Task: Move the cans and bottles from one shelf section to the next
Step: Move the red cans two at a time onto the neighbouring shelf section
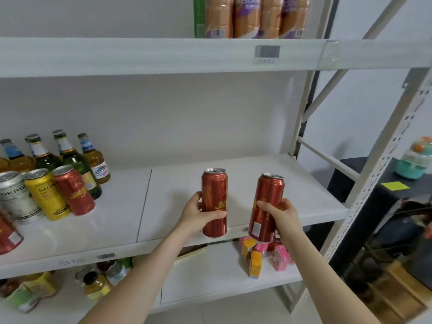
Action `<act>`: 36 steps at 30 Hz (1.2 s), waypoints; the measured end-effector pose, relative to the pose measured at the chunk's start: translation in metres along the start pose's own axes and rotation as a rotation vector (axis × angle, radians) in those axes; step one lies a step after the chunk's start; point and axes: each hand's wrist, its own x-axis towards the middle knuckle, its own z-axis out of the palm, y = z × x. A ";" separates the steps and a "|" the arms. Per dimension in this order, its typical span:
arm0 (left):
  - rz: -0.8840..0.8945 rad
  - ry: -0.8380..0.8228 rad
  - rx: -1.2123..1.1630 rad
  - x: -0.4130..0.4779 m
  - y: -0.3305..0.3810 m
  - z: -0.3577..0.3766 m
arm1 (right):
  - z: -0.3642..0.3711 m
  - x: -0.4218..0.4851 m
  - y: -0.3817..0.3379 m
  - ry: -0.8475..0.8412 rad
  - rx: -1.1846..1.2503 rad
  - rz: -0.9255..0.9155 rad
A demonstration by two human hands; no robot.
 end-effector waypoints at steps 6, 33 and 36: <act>-0.004 0.005 -0.001 0.023 0.012 0.084 | -0.075 0.040 -0.012 -0.027 -0.032 -0.004; 0.001 0.107 0.039 0.188 0.049 0.234 | -0.166 0.256 -0.032 -0.129 0.038 -0.038; 0.015 0.114 0.041 0.214 0.045 0.234 | -0.156 0.286 -0.029 -0.143 0.042 -0.062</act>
